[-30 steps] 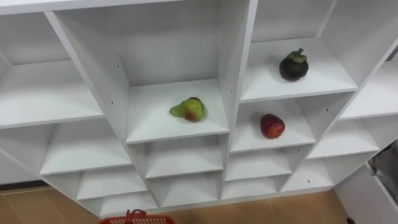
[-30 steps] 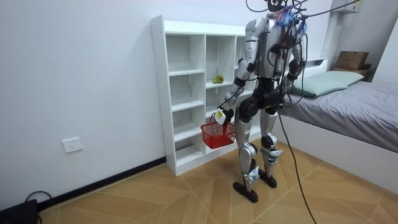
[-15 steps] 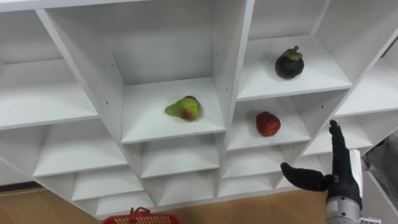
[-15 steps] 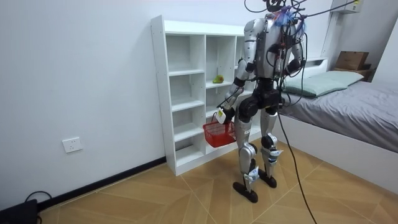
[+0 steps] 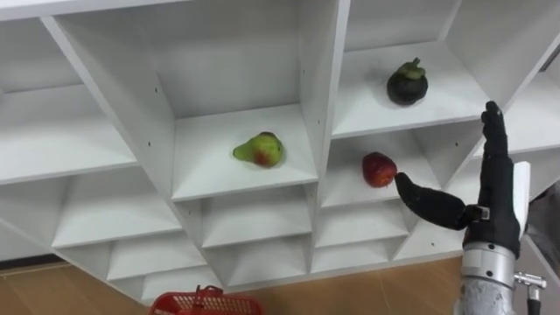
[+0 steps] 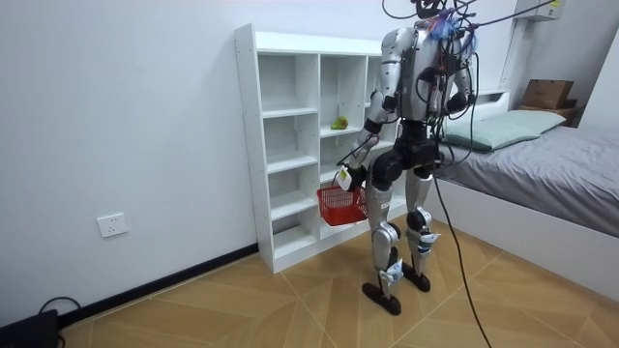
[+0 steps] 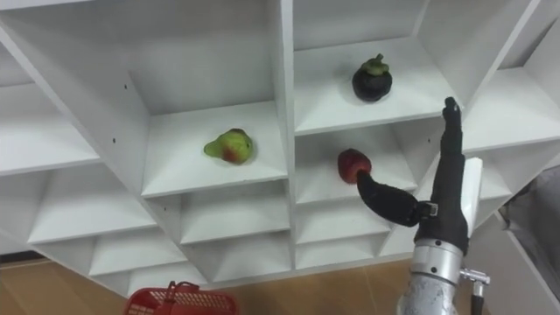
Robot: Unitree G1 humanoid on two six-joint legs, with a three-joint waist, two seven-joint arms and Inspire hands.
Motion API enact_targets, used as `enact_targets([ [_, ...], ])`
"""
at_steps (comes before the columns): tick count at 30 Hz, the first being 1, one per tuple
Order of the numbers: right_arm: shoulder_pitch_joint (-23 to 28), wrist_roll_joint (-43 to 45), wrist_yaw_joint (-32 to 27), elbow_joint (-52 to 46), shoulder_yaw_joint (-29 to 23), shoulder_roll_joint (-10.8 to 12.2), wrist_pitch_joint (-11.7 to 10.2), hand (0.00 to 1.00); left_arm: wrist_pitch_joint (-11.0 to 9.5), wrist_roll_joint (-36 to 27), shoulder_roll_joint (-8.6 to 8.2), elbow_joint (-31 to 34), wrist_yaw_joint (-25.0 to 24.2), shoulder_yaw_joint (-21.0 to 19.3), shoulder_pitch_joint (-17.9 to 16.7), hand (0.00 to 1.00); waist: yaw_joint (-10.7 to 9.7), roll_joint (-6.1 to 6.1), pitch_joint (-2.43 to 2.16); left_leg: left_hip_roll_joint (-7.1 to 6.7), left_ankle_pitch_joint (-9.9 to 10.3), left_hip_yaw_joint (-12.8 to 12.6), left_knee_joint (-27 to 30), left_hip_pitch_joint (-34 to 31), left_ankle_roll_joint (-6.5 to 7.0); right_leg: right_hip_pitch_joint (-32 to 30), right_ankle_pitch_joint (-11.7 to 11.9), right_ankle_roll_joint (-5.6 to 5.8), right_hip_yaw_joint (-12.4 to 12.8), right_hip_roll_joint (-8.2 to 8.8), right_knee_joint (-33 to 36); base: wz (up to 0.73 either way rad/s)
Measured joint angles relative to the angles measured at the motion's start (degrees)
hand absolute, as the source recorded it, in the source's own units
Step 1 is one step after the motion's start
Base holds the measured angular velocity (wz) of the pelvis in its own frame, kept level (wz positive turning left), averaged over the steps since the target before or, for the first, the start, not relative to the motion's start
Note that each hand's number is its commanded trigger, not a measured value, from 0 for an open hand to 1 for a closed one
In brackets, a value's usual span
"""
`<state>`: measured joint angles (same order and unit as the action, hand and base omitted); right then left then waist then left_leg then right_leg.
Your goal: Collect fruits from the closet
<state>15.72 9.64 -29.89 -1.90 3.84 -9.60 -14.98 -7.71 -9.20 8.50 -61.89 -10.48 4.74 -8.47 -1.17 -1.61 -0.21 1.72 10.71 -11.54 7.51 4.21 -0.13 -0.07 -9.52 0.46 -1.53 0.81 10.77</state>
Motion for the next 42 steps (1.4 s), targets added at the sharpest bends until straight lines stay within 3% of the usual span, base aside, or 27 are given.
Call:
enact_targets([
  [13, -2.22, 1.99, -0.06, -2.25, -0.09, -1.38, 0.02, 0.00, 0.12, -0.15, 1.01, 0.00, -1.55, 0.00, -0.11, 1.00, 0.14, 1.84, 0.13, 0.00, 0.00, -0.09, 0.00, -0.09, 0.00, -0.11, 0.01, 0.01, 0.02, 0.01, -0.13, 0.00],
  [33, -3.94, 1.74, 0.55, -2.22, -0.07, -3.83, 0.12, 0.00, 0.38, -0.12, 2.03, 0.57, -1.48, 0.77, -0.18, 1.00, 0.29, 3.44, 0.03, 0.04, -0.01, 0.01, 0.10, 0.60, 0.00, 0.84, 0.20, -0.04, -0.27, 0.07, -0.14, 0.00],
  [39, -5.96, 1.37, 1.33, -1.08, -0.70, -4.38, 0.15, 0.00, 0.37, -0.09, 2.10, 0.54, -1.44, 0.48, -0.14, 1.00, 0.56, 3.59, 0.16, 0.04, -0.01, 0.16, 0.19, 0.52, 0.00, 0.87, 0.20, -0.03, -0.33, 0.06, -0.14, 0.00],
  [42, -6.92, 1.37, 1.29, -0.67, -0.74, -5.51, 0.14, 0.00, 0.37, -0.11, 2.41, 0.54, -1.49, 0.47, 0.03, 1.00, 1.12, 3.88, 0.43, 0.04, -0.01, 0.35, 0.19, 0.54, 0.00, 1.02, 0.20, -0.03, -0.49, 0.07, -0.24, 0.02],
])
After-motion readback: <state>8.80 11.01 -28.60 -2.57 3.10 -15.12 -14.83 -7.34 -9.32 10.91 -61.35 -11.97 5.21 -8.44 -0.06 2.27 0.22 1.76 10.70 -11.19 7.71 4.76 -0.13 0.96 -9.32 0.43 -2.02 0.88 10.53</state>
